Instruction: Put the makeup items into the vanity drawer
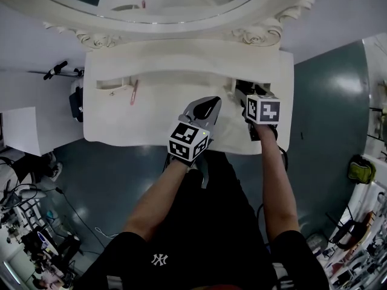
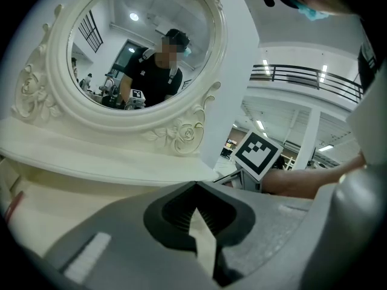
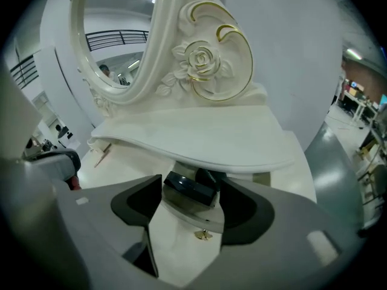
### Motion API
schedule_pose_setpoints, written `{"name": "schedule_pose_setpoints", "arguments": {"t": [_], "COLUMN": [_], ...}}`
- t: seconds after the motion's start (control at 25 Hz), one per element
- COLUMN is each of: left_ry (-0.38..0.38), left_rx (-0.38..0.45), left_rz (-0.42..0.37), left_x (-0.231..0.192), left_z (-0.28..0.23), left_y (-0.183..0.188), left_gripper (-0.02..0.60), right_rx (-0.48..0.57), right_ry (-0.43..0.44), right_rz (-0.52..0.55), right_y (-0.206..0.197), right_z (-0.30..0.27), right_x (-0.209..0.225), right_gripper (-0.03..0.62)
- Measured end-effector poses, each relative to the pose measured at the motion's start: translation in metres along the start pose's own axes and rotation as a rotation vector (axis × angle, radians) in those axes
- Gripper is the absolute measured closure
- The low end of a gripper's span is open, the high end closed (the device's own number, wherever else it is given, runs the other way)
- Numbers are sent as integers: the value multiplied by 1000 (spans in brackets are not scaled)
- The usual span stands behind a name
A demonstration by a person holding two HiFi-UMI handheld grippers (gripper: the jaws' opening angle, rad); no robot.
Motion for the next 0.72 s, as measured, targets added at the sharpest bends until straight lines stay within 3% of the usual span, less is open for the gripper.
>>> {"name": "schedule_pose_setpoints", "arguments": {"t": [0.24, 0.48, 0.56, 0.72], "left_ry": [6, -1, -3, -7], "left_rx": [-3, -6, -8, -10], "left_rz": [4, 2, 2, 1], "left_x": [-5, -6, -5, -4], "left_z": [-2, -6, -7, -7], "left_y": [-1, 0, -1, -1], "left_gripper": [581, 581, 581, 581], "right_rx": [-27, 89, 95, -9], "right_ry": [31, -69, -81, -67], "right_rz": [101, 392, 396, 322], "right_y": [-3, 0, -1, -7], "right_z": [-3, 7, 8, 14], "right_x": [-1, -7, -5, 3], "right_gripper": [291, 290, 286, 303]}}
Point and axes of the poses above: the fingertips, and each gripper's own axes: z backward along the fingers, x to its right, y out of its top, the point moved 5 cm from there along z, backward along the fingers, and after that the axes turned 3 degrees about -z, right-handed, at the moved point
